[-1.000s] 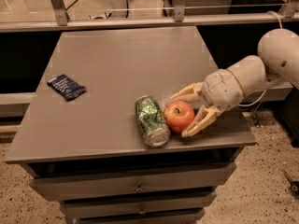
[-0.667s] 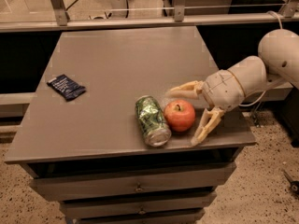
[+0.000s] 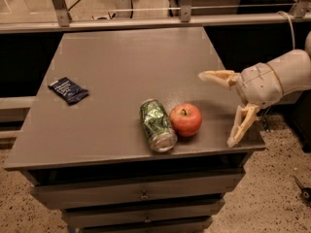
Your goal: Move apple near green can
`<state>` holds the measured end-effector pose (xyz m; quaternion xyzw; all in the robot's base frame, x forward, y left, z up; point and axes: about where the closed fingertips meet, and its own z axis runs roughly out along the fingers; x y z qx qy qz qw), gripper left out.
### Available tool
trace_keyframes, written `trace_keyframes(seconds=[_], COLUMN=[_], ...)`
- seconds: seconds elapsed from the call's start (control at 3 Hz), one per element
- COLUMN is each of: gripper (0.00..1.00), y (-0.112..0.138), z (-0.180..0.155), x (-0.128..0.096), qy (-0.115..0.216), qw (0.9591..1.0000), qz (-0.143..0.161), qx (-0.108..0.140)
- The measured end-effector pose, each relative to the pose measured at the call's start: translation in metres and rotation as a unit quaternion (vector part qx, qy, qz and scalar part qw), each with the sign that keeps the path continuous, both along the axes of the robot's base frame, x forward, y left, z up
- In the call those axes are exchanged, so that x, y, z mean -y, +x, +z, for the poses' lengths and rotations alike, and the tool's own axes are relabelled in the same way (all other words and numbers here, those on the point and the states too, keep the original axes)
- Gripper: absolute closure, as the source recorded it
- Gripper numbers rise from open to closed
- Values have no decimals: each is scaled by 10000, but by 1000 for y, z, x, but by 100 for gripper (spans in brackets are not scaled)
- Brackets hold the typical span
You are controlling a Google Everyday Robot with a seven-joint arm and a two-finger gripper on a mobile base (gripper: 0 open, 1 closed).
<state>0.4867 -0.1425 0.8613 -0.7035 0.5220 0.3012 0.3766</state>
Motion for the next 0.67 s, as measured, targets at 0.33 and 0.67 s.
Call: trace_keyframes(seconds=[0.33,0.67], gripper=[0,0], y=[17,24], z=[32,45], x=[59,74], qy=[-35,-29], qw=[9952,9924], qz=[-950,-1182], qx=[228,338])
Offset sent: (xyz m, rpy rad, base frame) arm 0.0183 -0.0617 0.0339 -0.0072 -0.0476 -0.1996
